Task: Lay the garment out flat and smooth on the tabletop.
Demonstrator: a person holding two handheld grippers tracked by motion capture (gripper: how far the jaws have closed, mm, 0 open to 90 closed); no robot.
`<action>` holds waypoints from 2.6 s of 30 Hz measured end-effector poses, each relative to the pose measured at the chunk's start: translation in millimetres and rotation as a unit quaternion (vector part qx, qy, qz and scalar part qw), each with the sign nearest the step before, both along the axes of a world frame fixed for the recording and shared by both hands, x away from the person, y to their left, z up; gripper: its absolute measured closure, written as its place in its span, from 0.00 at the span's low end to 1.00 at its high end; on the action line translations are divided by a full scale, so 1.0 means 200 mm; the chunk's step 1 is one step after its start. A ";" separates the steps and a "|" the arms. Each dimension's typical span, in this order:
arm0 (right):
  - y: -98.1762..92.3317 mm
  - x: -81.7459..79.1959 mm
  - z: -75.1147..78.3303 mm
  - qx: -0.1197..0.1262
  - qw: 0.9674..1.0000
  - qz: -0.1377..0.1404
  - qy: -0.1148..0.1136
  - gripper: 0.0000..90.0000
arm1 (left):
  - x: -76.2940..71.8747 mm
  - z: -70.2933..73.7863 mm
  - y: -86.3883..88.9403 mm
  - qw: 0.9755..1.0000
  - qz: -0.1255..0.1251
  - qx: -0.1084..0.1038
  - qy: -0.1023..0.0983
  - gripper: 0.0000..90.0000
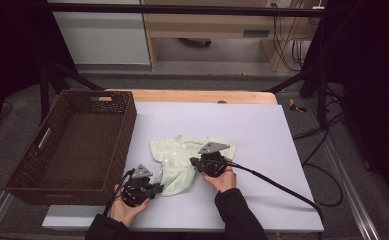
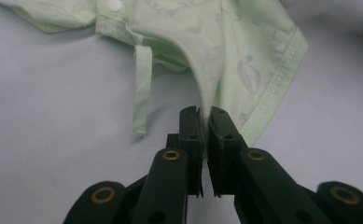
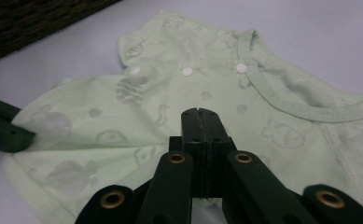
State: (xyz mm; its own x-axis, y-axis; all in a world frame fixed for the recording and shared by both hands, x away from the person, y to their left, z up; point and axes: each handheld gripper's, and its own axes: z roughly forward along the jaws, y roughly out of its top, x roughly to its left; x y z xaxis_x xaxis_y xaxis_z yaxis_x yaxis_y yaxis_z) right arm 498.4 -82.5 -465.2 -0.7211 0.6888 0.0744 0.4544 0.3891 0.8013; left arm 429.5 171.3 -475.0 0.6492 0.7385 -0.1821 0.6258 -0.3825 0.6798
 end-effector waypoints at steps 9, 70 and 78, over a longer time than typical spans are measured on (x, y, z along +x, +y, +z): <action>0.02 0.03 -0.05 -0.006 1.000 0.006 0.001 0.85 | 0.00 -0.01 0.00 1.000 -0.001 0.000 -0.002 0.93; -0.23 -0.26 0.10 -0.015 0.998 0.058 0.029 1.00 | -0.01 0.02 0.01 1.000 -0.001 -0.024 -0.004 0.93; -0.37 -0.41 0.18 0.000 0.998 0.058 0.040 1.00 | -0.07 0.06 -0.02 0.998 -0.027 -0.048 0.003 0.93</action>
State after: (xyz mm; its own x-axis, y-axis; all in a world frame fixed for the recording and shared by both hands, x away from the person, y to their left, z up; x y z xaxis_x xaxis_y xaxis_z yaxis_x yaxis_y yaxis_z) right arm 417.0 -157.4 -430.1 -0.7883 0.6005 0.1339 0.4677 0.4435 0.7646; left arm 414.7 167.0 -462.9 0.6868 0.6808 -0.2546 0.6096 -0.3488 0.7119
